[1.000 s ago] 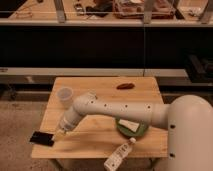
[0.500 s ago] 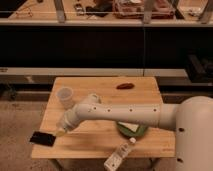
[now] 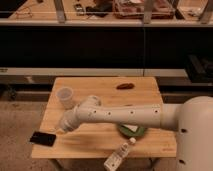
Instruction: Place the eraser in the ceramic cup
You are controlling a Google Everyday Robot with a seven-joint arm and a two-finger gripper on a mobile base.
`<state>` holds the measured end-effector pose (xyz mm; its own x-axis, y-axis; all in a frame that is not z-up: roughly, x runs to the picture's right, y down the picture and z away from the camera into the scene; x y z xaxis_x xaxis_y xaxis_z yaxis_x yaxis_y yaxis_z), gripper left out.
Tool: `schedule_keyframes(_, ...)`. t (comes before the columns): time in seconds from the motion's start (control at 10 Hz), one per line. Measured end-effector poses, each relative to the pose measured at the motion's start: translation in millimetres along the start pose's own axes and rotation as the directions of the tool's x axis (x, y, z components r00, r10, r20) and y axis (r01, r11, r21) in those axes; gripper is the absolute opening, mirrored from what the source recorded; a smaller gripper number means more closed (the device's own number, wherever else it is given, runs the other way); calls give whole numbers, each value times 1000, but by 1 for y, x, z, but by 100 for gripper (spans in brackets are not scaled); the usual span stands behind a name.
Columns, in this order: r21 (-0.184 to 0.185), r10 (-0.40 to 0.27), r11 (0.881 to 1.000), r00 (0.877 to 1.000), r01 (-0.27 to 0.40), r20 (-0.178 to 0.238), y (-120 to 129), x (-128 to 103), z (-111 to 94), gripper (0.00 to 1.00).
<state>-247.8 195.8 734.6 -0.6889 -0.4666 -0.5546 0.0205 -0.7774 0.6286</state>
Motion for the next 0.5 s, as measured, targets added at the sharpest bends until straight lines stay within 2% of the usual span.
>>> schedule_keyframes(0.2,7,-22,1000,1000,22,-21,-10,-10,11,60)
schedule_keyframes(0.3,18,-33,999,999,34,-19,-16,-19,22,72)
schedule_keyframes(0.5,29,-39,999,999,40,-9,-21,-32,35,80)
